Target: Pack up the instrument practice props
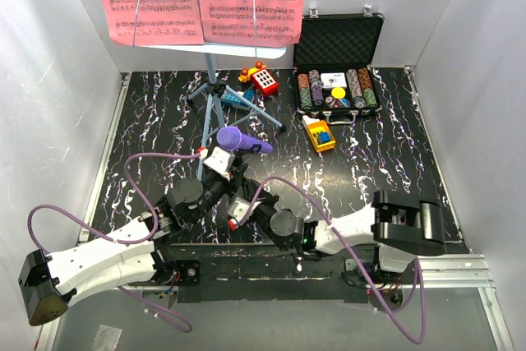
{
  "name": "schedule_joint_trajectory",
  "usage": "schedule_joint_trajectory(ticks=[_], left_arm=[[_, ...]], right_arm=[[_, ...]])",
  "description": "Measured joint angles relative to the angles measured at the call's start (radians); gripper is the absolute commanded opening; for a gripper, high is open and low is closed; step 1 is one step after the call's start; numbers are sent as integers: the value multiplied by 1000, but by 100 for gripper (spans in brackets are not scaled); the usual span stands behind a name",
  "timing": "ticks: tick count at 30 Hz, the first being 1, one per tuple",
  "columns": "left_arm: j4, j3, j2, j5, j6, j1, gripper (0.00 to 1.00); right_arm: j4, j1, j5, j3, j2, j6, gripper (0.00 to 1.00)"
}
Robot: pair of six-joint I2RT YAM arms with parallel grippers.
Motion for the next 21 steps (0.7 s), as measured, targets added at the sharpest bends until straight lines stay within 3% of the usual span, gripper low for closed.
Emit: schedule_joint_trajectory(ticks=[5, 7, 8, 11, 14, 21], left_arm=[[26, -6, 8, 1, -2, -2, 0], [33, -7, 13, 4, -4, -3, 0], [36, -7, 16, 5, -6, -5, 0], [45, -7, 20, 14, -23, -9, 0], [46, -7, 24, 22, -22, -16, 0], [71, -6, 49, 24, -16, -17, 0]], right_arm=[[122, 25, 61, -12, 55, -145, 1], [49, 25, 68, -6, 22, -102, 24], [-47, 24, 64, 5, -17, -53, 42], [-290, 18, 46, 25, -130, 79, 76], [-461, -3, 50, 37, -217, 175, 81], [-735, -14, 8, 45, -294, 362, 82]])
